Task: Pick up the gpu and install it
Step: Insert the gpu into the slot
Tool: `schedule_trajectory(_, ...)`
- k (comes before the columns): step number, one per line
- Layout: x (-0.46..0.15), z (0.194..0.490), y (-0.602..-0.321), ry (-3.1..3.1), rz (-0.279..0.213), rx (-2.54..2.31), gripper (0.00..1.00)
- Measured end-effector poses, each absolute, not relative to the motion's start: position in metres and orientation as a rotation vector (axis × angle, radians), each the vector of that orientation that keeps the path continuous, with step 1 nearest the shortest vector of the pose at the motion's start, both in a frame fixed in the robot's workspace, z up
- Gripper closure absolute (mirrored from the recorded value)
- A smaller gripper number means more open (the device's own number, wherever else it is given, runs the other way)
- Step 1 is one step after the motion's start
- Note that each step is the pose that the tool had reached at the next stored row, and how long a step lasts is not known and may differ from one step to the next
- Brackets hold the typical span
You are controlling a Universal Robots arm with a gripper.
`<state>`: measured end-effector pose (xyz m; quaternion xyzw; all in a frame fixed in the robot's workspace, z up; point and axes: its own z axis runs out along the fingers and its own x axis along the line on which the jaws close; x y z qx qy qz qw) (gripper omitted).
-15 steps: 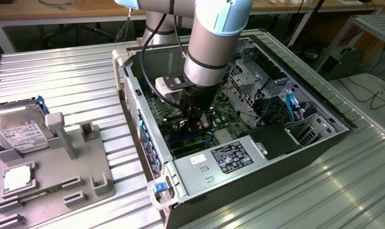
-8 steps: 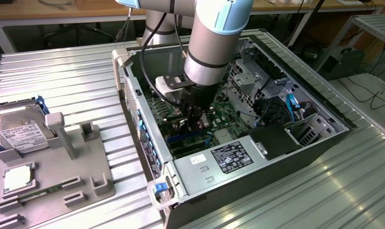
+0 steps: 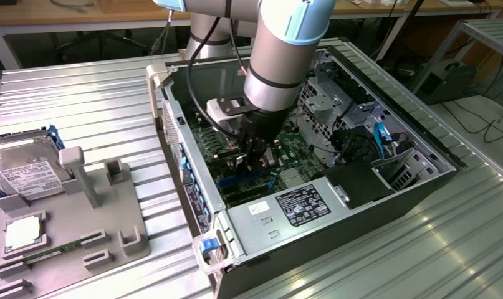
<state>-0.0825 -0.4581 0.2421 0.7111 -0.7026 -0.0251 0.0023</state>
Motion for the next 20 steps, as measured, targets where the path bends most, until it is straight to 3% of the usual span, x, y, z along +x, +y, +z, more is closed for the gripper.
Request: schedule_trajectory(20,-0.0882,0.2417,-0.4583,-2.202,-0.083,2.229,0.72)
